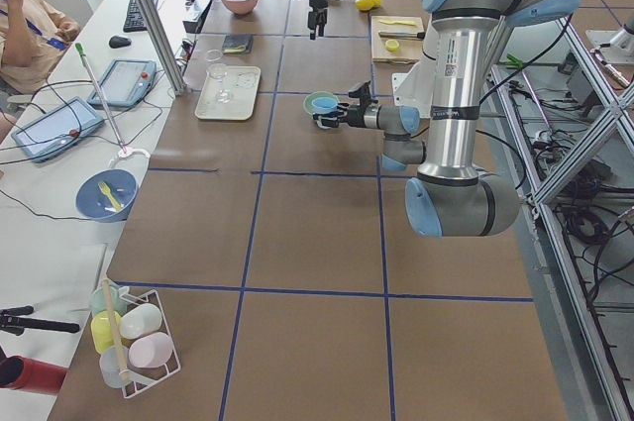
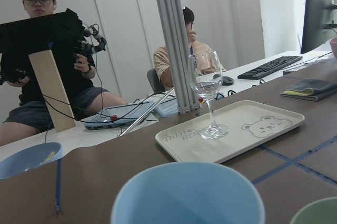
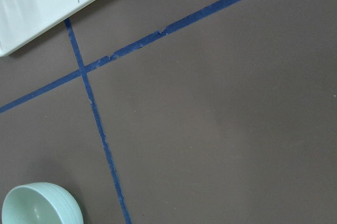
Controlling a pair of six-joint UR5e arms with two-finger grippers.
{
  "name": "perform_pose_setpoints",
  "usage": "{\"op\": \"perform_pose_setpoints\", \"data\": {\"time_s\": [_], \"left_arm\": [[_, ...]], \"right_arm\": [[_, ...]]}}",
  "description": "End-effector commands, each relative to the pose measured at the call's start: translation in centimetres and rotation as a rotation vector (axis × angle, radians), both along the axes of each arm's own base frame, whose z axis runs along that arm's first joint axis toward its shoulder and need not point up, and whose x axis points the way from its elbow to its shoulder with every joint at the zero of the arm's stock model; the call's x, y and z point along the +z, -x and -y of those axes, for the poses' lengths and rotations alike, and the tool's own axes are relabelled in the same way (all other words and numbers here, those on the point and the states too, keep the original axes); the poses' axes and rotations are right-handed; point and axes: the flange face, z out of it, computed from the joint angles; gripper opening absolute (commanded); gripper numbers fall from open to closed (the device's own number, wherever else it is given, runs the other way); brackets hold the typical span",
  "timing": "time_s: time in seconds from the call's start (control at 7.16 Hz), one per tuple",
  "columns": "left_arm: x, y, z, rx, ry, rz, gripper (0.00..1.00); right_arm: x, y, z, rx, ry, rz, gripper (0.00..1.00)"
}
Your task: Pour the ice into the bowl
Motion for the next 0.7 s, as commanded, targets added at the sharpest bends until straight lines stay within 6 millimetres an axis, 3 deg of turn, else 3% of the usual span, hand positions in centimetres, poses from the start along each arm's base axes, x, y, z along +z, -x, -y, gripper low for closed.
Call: {"op": "perform_pose_setpoints", "data": {"time_s": [0.0, 0.14, 0.56], "left_arm": [[-1.9, -2.4, -0.1, 0.009, -0.123, 0.256, 0.0], [-2.0, -2.6, 0.1, -0.046, -0.146, 0.337, 0.0], [-4.1, -4.2, 0.7, -0.099, -0.351, 0.884, 0.0]], "right_arm": [[0.4, -0.9, 0.6, 0.013, 0.001, 0.003, 1.0], [0.7, -1.3, 0.8, 0.019, 0.006, -0.001, 1.0], [1.6, -1.6, 0.8, 0.023, 0.013, -0.012, 1.0]]}}
